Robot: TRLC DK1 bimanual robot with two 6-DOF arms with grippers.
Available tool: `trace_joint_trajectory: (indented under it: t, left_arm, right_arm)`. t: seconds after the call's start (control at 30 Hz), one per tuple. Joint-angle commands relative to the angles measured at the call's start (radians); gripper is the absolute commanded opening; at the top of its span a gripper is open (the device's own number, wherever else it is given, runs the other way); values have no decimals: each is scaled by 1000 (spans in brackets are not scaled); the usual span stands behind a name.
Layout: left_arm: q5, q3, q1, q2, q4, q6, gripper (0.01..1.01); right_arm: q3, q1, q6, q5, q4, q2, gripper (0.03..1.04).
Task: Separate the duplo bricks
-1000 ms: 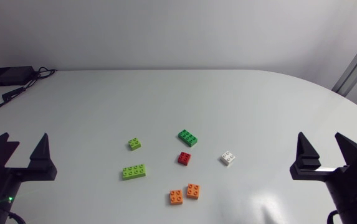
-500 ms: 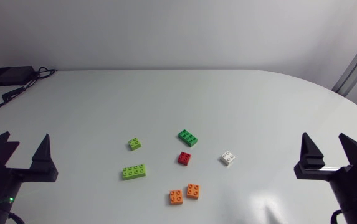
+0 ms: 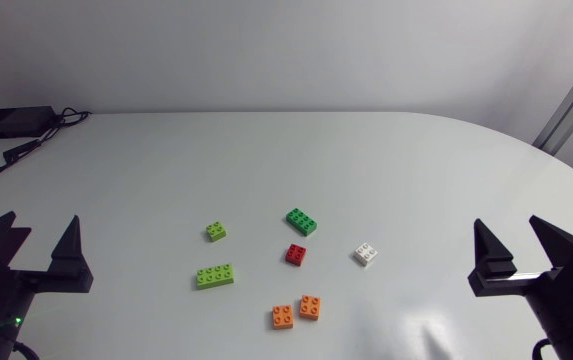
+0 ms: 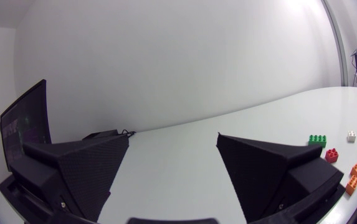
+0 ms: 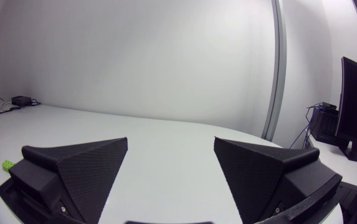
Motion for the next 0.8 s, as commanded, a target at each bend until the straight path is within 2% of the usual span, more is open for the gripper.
trace_joint_trajectory:
  t: [0.0,0.4,0.5,0.57,0.77]
  left_arm:
    - [6,-25,6,-17,13,7,989]
    - [6,-25,14,-17,13,9,989]
    - [-5,-20,4,-17,-10,-25,989]
    - [-29,-22,31,-19,5,-5,989]
    - [-28,-25,1,-19,16,-6,989]
  right_arm:
    - [-38,-3,20,-5,-16,-9,997]
    - [-38,21,20,1,-17,-9,995]
    - [-38,26,20,1,-17,-9,995]
    - [-38,30,20,1,-16,-9,995]
    - [-38,30,20,3,-17,-7,995]
